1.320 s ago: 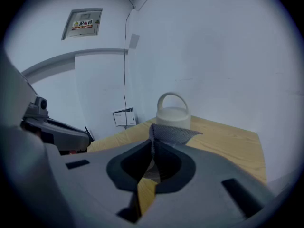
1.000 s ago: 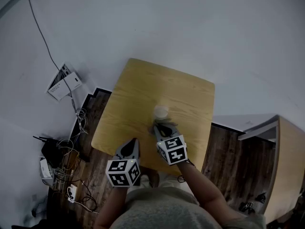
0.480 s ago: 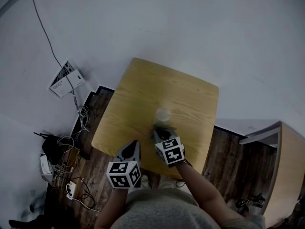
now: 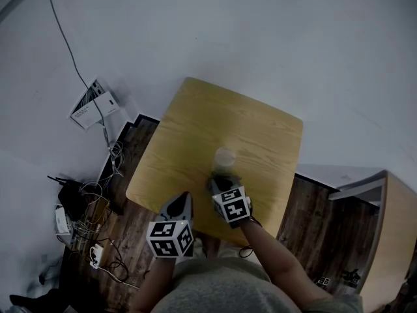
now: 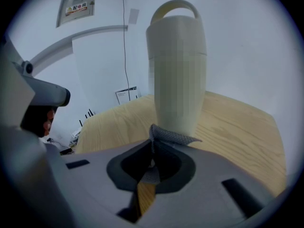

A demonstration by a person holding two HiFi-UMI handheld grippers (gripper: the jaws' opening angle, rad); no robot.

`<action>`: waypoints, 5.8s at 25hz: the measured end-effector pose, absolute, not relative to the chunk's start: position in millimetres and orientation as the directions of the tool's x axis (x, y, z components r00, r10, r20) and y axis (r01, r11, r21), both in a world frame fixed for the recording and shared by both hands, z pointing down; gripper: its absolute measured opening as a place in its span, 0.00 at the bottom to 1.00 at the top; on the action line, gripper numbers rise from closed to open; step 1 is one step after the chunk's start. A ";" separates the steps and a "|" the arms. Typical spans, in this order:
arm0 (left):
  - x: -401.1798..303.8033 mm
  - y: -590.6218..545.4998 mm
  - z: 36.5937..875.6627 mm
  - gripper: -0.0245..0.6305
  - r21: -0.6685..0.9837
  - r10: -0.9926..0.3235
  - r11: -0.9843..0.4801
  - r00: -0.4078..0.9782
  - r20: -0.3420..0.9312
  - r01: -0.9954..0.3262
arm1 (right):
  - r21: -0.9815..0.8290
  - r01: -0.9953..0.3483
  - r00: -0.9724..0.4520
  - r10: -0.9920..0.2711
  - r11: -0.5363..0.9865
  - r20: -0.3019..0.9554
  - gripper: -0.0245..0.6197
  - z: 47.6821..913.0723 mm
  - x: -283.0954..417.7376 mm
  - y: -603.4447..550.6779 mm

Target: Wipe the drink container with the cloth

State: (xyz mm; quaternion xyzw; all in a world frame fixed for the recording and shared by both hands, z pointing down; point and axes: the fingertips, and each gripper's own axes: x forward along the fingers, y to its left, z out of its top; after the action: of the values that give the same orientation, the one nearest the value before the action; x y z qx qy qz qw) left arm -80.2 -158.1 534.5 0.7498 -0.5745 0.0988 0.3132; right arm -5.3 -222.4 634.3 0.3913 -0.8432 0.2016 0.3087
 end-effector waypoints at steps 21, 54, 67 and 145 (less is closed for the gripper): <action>-96.6 -139.1 525.2 0.04 0.354 -0.813 -0.146 0.316 0.490 -0.924 | -0.120 -0.753 -0.577 -0.561 0.647 0.594 0.05 584.5 -31.5 -193.1; -105.7 -119.1 506.5 0.04 0.354 -0.826 -0.189 0.343 0.448 -0.916 | -0.062 -0.711 -0.675 -0.656 0.700 0.339 0.05 442.4 -74.7 -216.3; -102.4 -127.3 511.8 0.04 0.363 -0.818 -0.186 0.349 0.457 -0.913 | -0.051 -0.751 -0.618 -0.674 0.658 0.406 0.05 477.8 -55.5 -220.8; -99.8 -111.3 519.3 0.04 0.355 -0.763 -0.287 0.436 0.478 -0.890 | -0.168 -0.872 -0.468 -0.685 0.459 0.559 0.05 551.3 3.2 -133.2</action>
State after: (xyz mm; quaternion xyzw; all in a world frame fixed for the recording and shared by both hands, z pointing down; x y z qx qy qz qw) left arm -99.8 -111.3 519.3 0.7947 -0.5199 0.1084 0.2941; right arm 3.2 -133.2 551.3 0.4704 -0.8275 0.2217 0.2117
